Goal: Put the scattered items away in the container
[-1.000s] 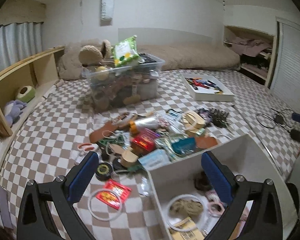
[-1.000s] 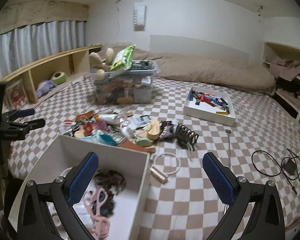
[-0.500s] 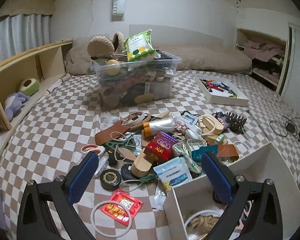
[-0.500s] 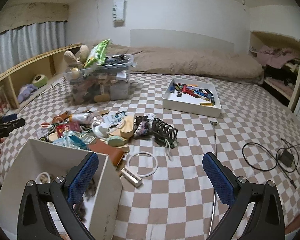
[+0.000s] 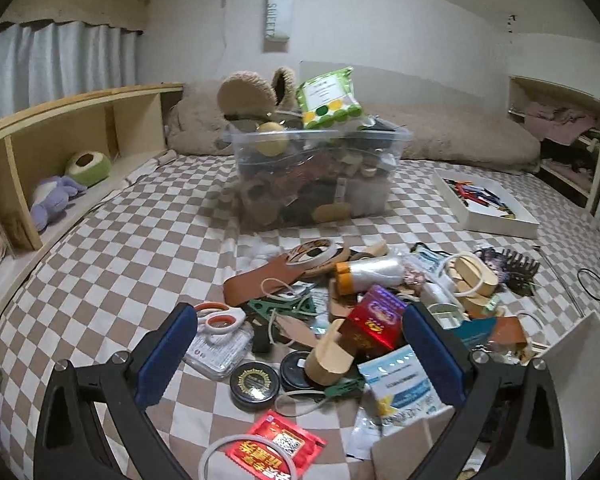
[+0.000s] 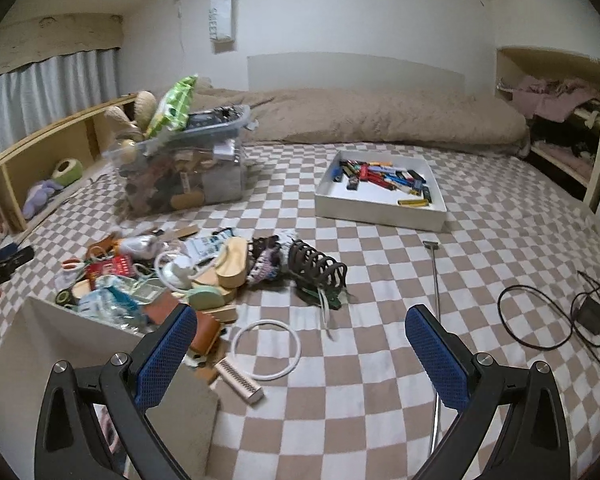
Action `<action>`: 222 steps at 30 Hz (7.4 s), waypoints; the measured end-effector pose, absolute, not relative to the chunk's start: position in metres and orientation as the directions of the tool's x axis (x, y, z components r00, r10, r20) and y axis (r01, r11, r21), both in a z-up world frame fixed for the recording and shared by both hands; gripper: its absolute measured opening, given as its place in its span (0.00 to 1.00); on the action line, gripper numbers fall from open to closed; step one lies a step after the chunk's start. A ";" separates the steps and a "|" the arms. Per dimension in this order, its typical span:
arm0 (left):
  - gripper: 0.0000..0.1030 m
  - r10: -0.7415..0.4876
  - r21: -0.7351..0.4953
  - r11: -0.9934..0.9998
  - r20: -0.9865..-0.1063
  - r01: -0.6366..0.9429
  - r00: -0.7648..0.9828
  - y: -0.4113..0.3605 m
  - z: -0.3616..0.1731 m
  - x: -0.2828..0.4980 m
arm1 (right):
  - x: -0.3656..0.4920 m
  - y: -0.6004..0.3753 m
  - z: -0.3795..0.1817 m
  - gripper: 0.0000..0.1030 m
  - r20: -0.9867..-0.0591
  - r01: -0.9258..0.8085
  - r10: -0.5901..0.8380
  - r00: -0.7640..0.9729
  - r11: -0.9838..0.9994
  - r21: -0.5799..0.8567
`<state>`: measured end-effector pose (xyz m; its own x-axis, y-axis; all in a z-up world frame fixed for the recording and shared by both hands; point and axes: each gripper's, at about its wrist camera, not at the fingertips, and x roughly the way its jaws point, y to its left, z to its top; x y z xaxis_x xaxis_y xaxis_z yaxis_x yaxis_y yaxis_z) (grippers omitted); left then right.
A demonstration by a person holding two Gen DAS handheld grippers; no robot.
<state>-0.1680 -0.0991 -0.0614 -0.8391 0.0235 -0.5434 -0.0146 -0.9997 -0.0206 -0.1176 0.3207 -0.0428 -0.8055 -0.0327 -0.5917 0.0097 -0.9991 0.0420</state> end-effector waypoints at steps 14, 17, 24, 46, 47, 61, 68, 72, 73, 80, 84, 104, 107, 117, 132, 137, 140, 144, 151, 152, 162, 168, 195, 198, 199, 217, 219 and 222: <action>1.00 -0.007 -0.013 -1.000 -0.621 0.020 -0.784 -0.117 -0.106 -0.201 | -0.173 0.335 -0.092 1.00 -0.605 -0.048 0.007 -0.796 -0.997 0.052; 1.00 -0.022 -0.012 -0.999 -0.628 0.038 -0.778 -0.124 -0.112 -0.203 | -0.182 0.340 -0.102 1.00 -0.619 -0.048 -0.008 -0.786 -0.996 0.074; 1.00 -0.042 -0.022 -0.997 -0.651 0.073 -0.758 -0.136 -0.126 -0.207 | -0.194 0.341 -0.138 1.00 -0.665 -0.062 0.005 -0.747 -0.996 0.062; 1.00 -0.141 0.088 -0.988 -0.845 0.126 -0.516 -0.142 -0.175 -0.182 | -0.207 0.338 -0.170 1.00 -0.755 -0.032 -0.033 -0.655 -0.997 0.071; 1.00 -0.147 0.094 -0.987 -0.842 0.128 -0.519 -0.141 -0.173 -0.178 | -0.208 0.338 -0.171 1.00 -0.757 -0.031 -0.036 -0.652 -0.997 0.074; 1.00 -0.155 0.112 -0.987 -0.869 0.118 -0.470 -0.131 -0.174 -0.166 | -0.211 0.339 -0.184 1.00 -0.832 -0.097 0.079 -0.549 -0.995 -0.030; 1.00 -0.123 0.058 -0.986 -0.889 0.158 -0.442 -0.141 -0.175 -0.164 | -0.197 0.376 -0.182 1.00 -0.844 -0.246 0.154 -0.514 -0.969 -0.027; 1.00 -0.132 0.064 -0.984 -0.888 0.166 -0.440 -0.141 -0.176 -0.164 | -0.190 0.395 -0.180 1.00 -0.848 -0.325 0.183 -0.498 -0.946 -0.014; 1.00 -0.133 0.063 -0.984 -0.887 0.169 -0.441 -0.142 -0.176 -0.164 | -0.188 0.397 -0.179 1.00 -0.847 -0.334 0.179 -0.501 -0.942 -0.002; 1.00 -0.158 0.071 -0.978 -0.865 0.196 -0.476 -0.154 -0.173 -0.168 | -0.170 0.408 -0.169 1.00 -0.833 -0.350 0.153 -0.532 -0.935 0.052; 1.00 -0.205 0.098 -0.968 -0.841 0.231 -0.501 -0.165 -0.173 -0.177 | -0.162 0.402 -0.158 1.00 -0.806 -0.315 0.117 -0.581 -0.945 0.090; 1.00 -0.139 0.041 -0.977 -0.871 0.211 -0.472 -0.147 -0.172 -0.166 | -0.203 0.337 -0.185 1.00 -0.864 -0.147 0.075 -0.498 -0.989 -0.001; 1.00 -0.140 0.042 -0.976 -0.873 0.213 -0.468 -0.148 -0.174 -0.166 | -0.204 0.344 -0.189 1.00 -0.864 -0.159 0.060 -0.500 -0.987 0.023; 0.82 -0.111 -0.003 -0.974 -0.868 0.227 -0.485 -0.155 -0.171 -0.160 | -0.198 0.342 -0.190 1.00 -0.860 -0.158 0.075 -0.505 -0.987 0.007; 0.81 -0.100 -0.010 -0.978 -0.858 0.211 -0.503 -0.153 -0.166 -0.159 | -0.197 0.349 -0.182 0.82 -0.836 -0.175 0.052 -0.547 -0.983 0.053; 0.81 -0.091 -0.021 -0.978 -0.849 0.205 -0.520 -0.152 -0.163 -0.158 | -0.195 0.347 -0.179 0.82 -0.828 -0.175 0.050 -0.559 -0.983 0.059; 0.81 -0.102 -0.012 -0.978 -0.844 0.209 -0.527 -0.150 -0.161 -0.158 | -0.190 0.350 -0.175 0.82 -0.818 -0.186 0.045 -0.573 -0.980 0.076; 0.81 -0.104 -0.014 -0.978 -0.833 0.209 -0.543 -0.149 -0.158 -0.157 | -0.185 0.357 -0.169 0.82 -0.804 -0.204 0.034 -0.594 -0.973 0.110; 0.81 -0.078 -0.053 -0.978 -0.806 0.203 -0.587 -0.150 -0.148 -0.151 | -0.171 0.366 -0.154 0.82 -0.765 -0.223 -0.009 -0.643 -0.954 0.198; 0.81 -0.073 -0.060 -0.978 -0.802 0.202 -0.593 -0.149 -0.146 -0.150 | -0.169 0.367 -0.152 0.82 -0.760 -0.224 -0.016 -0.649 -0.952 0.211; 0.81 -0.061 -0.046 -0.988 -0.747 0.144 -0.662 -0.130 -0.124 -0.139 | -0.133 0.380 -0.128 0.82 -0.688 -0.238 -0.068 -0.722 -0.910 0.339; 0.81 0.013 -0.123 -0.987 -0.701 0.103 -0.713 -0.120 -0.102 -0.125 | -0.100 0.383 -0.116 0.82 -0.626 -0.236 -0.098 -0.773 -0.872 0.428; 0.81 0.358 -0.192 -0.934 -0.530 -0.303 -0.768 -0.009 -0.009 -0.037 | 0.002 0.312 -0.033 0.82 -0.389 0.080 -0.306 -0.869 -0.862 0.500; 0.81 0.383 -0.203 -0.923 -0.543 -0.326 -0.748 0.000 -0.014 -0.032 | 0.007 0.305 -0.028 0.82 -0.370 0.117 -0.340 -0.864 -0.853 0.508; 0.81 0.388 -0.205 -0.921 -0.546 -0.331 -0.743 0.002 -0.016 -0.031 | 0.009 0.302 -0.027 0.82 -0.368 0.126 -0.346 -0.863 -0.852 0.508; 0.81 0.379 -0.167 -0.922 -0.568 -0.349 -0.730 0.019 -0.014 -0.030 | 0.005 0.253 -0.018 0.82 -0.420 0.226 -0.434 -0.797 -0.859 0.460; 0.81 0.383 -0.170 -0.920 -0.575 -0.352 -0.723 0.019 -0.015 -0.031 | 0.003 0.247 -0.021 0.82 -0.446 0.235 -0.439 -0.780 -0.866 0.442; 0.81 0.374 -0.154 -0.922 -0.594 -0.356 -0.712 0.023 -0.018 -0.036 | 0.000 0.237 -0.026 0.82 -0.483 0.242 -0.432 -0.762 -0.881 0.407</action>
<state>-0.0357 0.0227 -0.0181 -0.7122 0.3739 -0.5942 -0.3557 -0.9219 -0.1537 -0.0001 0.2372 -0.0263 -0.7621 -0.4318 -0.4825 0.2415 -0.8810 0.4069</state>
